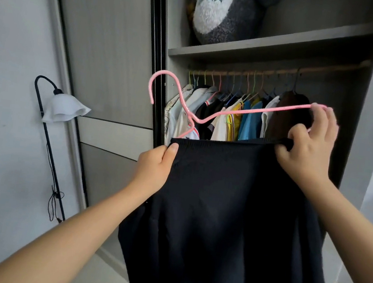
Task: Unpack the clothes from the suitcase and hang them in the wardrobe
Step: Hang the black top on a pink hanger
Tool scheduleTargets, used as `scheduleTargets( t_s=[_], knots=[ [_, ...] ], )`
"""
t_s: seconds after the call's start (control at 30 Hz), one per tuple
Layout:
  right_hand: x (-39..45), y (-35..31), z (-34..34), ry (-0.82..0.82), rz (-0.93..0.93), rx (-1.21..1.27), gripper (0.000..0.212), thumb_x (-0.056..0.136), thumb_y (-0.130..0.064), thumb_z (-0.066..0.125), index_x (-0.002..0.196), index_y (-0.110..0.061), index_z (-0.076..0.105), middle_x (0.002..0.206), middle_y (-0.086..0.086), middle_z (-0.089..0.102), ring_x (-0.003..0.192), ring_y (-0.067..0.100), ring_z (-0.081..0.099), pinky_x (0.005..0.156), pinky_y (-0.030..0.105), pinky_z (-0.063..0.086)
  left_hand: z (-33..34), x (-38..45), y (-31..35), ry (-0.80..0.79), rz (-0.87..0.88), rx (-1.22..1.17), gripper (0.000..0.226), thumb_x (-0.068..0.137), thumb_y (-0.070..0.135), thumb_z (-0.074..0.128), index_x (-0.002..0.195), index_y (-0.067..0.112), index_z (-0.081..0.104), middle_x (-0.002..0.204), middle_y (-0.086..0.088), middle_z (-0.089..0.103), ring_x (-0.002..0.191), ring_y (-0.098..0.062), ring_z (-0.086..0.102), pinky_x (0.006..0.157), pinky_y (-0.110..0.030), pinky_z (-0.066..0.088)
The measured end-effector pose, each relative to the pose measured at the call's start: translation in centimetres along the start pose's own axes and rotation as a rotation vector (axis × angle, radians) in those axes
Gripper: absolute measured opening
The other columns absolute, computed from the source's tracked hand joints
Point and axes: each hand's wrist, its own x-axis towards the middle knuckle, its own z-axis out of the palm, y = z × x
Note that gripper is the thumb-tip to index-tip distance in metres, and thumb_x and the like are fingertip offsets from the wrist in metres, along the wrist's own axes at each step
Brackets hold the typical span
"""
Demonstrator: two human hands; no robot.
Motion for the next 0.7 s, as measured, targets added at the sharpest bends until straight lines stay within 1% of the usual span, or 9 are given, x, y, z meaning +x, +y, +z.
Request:
scheduleTargets(
  t_s=[0.07, 0.13, 0.2, 0.23, 0.33, 0.4, 0.5, 0.6, 0.7],
  knots=[
    [0.3, 0.5, -0.2, -0.134, 0.081, 0.008, 0.027, 0.072, -0.024, 0.049, 0.077, 0.002, 0.055, 0.144, 0.028, 0.028, 0.137, 0.048, 0.013, 0.105, 0.065, 0.012, 0.2, 0.0, 0.1, -0.002, 0.011, -0.018, 0.048, 0.098, 0.026, 0.035, 0.053, 0.012, 0.024, 0.051, 0.0, 0.029, 0.049, -0.01, 0.029, 0.048, -0.013, 0.032],
    [1.0, 1.2, 0.0, -0.317, 0.085, -0.017, 0.032, 0.079, -0.032, 0.05, 0.086, -0.002, 0.059, 0.153, 0.019, 0.012, 0.141, 0.042, -0.002, 0.108, 0.061, -0.004, 0.4, 0.1, 0.2, -0.009, 0.031, -0.033, 0.048, 0.098, 0.025, 0.035, 0.053, 0.013, 0.024, 0.051, 0.0, 0.029, 0.049, -0.011, 0.029, 0.048, -0.013, 0.031],
    [2.0, 1.8, 0.4, -0.463, -0.004, -0.077, 0.034, 0.086, -0.033, 0.049, 0.094, -0.004, 0.065, 0.153, 0.017, 0.012, 0.141, 0.039, -0.001, 0.109, 0.059, -0.005, 0.6, 0.3, 0.3, -0.04, 0.08, -0.021, 0.047, 0.098, 0.024, 0.036, 0.054, 0.013, 0.023, 0.051, 0.001, 0.027, 0.049, -0.01, 0.027, 0.048, -0.014, 0.031],
    [2.4, 2.0, 0.6, -0.485, -0.081, -0.074, 0.041, 0.084, -0.035, 0.044, 0.093, -0.002, 0.068, 0.149, 0.021, 0.022, 0.139, 0.041, 0.011, 0.108, 0.061, 0.003, 0.8, 0.4, 0.3, -0.05, 0.101, -0.017, 0.047, 0.098, 0.023, 0.036, 0.054, 0.013, 0.022, 0.051, 0.001, 0.026, 0.049, -0.009, 0.026, 0.048, -0.014, 0.031],
    [2.1, 2.3, 1.4, -0.381, -0.235, -0.037, 0.051, 0.072, -0.031, 0.034, 0.073, 0.008, 0.067, 0.105, 0.03, 0.06, 0.098, 0.045, 0.059, 0.086, 0.056, 0.042, 0.6, 0.7, 0.2, -0.071, 0.125, 0.011, 0.049, 0.098, 0.023, 0.036, 0.052, 0.013, 0.023, 0.05, 0.001, 0.027, 0.048, -0.009, 0.027, 0.049, -0.014, 0.031],
    [1.1, 1.4, 0.8, -0.292, -0.217, 0.046, 0.041, 0.07, -0.023, 0.037, 0.066, 0.008, 0.063, 0.077, 0.024, 0.066, 0.067, 0.038, 0.066, 0.062, 0.041, 0.053, 0.3, 1.1, -0.7, -0.069, 0.123, 0.049, 0.048, 0.098, 0.023, 0.037, 0.052, 0.013, 0.025, 0.05, 0.001, 0.029, 0.048, -0.009, 0.029, 0.05, -0.015, 0.031],
    [0.2, -0.6, -0.4, -0.116, -0.263, 0.17, 0.034, 0.07, -0.017, 0.037, 0.066, 0.007, 0.061, 0.058, 0.02, 0.061, 0.051, 0.034, 0.061, 0.048, 0.034, 0.052, 0.1, 1.1, -2.0, -0.082, 0.085, 0.097, 0.039, 0.097, 0.024, 0.038, 0.06, 0.015, 0.034, 0.054, 0.002, 0.037, 0.052, -0.011, 0.035, 0.052, -0.022, 0.028],
    [0.1, -1.8, -0.8, 0.011, -0.331, 0.197, 0.03, 0.068, -0.015, 0.039, 0.059, 0.006, 0.058, 0.051, 0.017, 0.056, 0.044, 0.031, 0.056, 0.042, 0.027, 0.046, 0.1, 0.1, -1.6, 0.046, 0.139, 0.194, 0.016, 0.096, 0.02, 0.042, 0.091, 0.006, 0.048, 0.074, -0.009, 0.054, 0.071, -0.025, 0.049, 0.068, -0.032, 0.036],
    [0.2, -3.3, -1.1, 0.04, -0.402, 0.186, 0.027, 0.069, -0.015, 0.041, 0.056, 0.003, 0.056, 0.047, 0.014, 0.054, 0.039, 0.029, 0.053, 0.038, 0.023, 0.04, 0.7, -0.8, 0.1, 0.326, 0.642, 0.298, 0.016, 0.084, 0.01, 0.047, 0.099, 0.005, 0.046, 0.096, -0.013, 0.051, 0.087, -0.025, 0.045, 0.079, -0.032, 0.036]
  ],
)
